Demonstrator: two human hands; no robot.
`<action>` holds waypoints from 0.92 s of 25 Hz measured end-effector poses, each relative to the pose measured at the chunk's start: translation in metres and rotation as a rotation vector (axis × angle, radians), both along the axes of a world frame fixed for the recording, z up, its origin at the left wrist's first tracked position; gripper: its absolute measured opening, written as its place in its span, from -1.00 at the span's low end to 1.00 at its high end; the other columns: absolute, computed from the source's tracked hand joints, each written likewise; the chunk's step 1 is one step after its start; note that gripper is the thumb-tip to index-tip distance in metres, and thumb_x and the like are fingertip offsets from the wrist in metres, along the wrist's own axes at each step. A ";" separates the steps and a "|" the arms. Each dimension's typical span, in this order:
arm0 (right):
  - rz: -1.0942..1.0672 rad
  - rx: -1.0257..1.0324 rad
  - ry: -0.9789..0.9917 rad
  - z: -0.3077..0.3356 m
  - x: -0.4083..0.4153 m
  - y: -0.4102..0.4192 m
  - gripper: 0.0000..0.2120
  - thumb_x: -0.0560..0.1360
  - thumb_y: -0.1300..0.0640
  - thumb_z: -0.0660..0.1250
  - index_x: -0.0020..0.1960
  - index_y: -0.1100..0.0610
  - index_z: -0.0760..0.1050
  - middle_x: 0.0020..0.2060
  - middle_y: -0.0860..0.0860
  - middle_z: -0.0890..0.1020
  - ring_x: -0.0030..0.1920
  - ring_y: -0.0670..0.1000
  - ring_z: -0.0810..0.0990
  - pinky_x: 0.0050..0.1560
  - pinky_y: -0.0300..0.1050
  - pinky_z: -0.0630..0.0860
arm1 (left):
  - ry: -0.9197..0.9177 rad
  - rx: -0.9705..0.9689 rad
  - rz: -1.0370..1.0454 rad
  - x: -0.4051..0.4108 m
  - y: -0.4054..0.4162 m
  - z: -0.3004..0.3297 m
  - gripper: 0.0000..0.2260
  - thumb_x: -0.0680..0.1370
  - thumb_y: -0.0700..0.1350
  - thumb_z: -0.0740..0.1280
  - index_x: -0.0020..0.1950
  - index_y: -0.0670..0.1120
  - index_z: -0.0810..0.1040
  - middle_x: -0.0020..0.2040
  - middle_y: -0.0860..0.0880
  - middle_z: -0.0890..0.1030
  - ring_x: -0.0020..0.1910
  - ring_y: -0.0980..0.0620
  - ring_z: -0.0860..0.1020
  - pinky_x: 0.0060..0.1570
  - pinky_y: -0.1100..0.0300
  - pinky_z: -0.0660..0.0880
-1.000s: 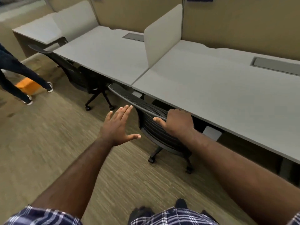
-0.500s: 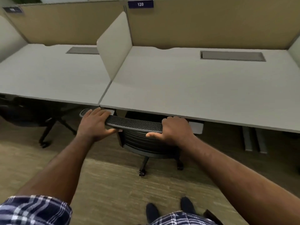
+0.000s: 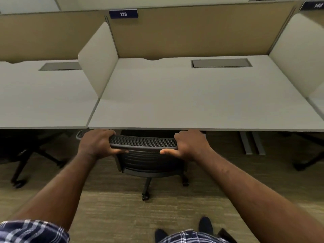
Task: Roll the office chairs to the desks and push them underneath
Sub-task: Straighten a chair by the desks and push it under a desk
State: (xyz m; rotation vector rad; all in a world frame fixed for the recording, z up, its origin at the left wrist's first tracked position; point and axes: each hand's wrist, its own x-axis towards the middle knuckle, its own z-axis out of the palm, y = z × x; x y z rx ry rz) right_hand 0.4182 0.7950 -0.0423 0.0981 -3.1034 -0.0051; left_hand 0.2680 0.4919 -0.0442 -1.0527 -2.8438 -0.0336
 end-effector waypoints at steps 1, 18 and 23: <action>-0.010 -0.004 0.007 -0.001 0.002 0.000 -0.11 0.26 -0.68 -0.24 -0.30 0.07 0.45 -0.45 -0.04 0.45 -0.44 -0.03 0.42 -0.40 -0.09 0.34 | 0.001 -0.001 -0.004 0.000 0.002 0.000 -0.10 0.14 0.70 0.04 0.01 0.03 0.65 -0.18 0.02 0.68 -0.21 -0.03 0.62 -0.20 0.10 0.51; -0.082 -0.012 0.045 -0.009 0.037 0.075 -0.09 0.22 -0.70 -0.30 -0.32 0.06 0.41 -0.46 -0.05 0.44 -0.46 -0.05 0.41 -0.42 -0.11 0.37 | 0.013 0.005 -0.055 0.023 0.083 -0.009 -0.20 0.18 0.63 0.08 -0.05 0.01 0.63 -0.20 0.00 0.65 -0.24 -0.04 0.58 -0.23 0.09 0.49; -0.069 0.005 0.034 -0.007 0.046 0.130 -0.05 0.19 -0.71 -0.35 -0.27 0.06 0.43 -0.41 -0.04 0.50 -0.40 -0.03 0.46 -0.32 -0.10 0.45 | 0.026 0.006 -0.059 0.034 0.135 -0.012 -0.20 0.19 0.66 0.05 -0.11 0.00 0.59 -0.26 0.01 0.61 -0.29 -0.01 0.54 -0.28 0.14 0.48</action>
